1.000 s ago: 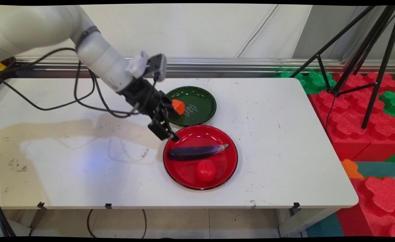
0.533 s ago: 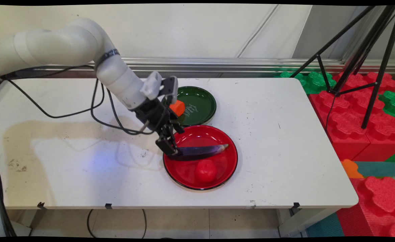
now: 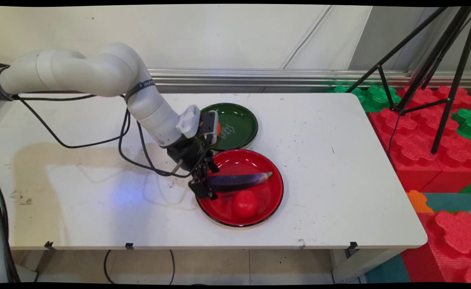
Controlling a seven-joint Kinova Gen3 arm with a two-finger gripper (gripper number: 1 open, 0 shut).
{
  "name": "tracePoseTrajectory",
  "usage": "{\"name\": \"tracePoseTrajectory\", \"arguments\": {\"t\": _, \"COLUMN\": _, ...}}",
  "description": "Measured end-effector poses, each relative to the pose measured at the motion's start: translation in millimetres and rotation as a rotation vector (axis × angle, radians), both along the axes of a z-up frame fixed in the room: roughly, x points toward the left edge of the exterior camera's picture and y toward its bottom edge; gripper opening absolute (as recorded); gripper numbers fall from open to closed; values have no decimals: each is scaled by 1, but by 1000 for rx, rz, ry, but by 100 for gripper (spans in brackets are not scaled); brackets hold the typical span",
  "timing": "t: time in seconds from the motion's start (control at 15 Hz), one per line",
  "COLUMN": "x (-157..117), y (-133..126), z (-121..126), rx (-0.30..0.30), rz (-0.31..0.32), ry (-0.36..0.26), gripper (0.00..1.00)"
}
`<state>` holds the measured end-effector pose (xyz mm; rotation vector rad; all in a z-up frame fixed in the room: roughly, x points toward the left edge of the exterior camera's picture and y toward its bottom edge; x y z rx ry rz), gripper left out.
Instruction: Pick up the eggplant from the red plate, then place the picked object on the table
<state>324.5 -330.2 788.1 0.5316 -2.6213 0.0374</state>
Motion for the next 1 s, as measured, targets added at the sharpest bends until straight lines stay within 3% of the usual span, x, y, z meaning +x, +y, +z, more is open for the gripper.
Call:
{"name": "tracePoseTrajectory", "arguments": {"t": 0.53, "x": -7, "y": -1, "z": -16, "rx": -9, "rz": 5, "ry": -33, "gripper": 100}}
{"name": "tracePoseTrajectory", "arguments": {"t": 0.6, "x": -7, "y": -1, "z": -17, "rx": -11, "rz": 5, "ry": -33, "gripper": 0}}
{"name": "tracePoseTrajectory", "arguments": {"t": 1.0, "x": -11, "y": -4, "z": -18, "rx": -25, "rz": 8, "ry": -29, "gripper": 0}}
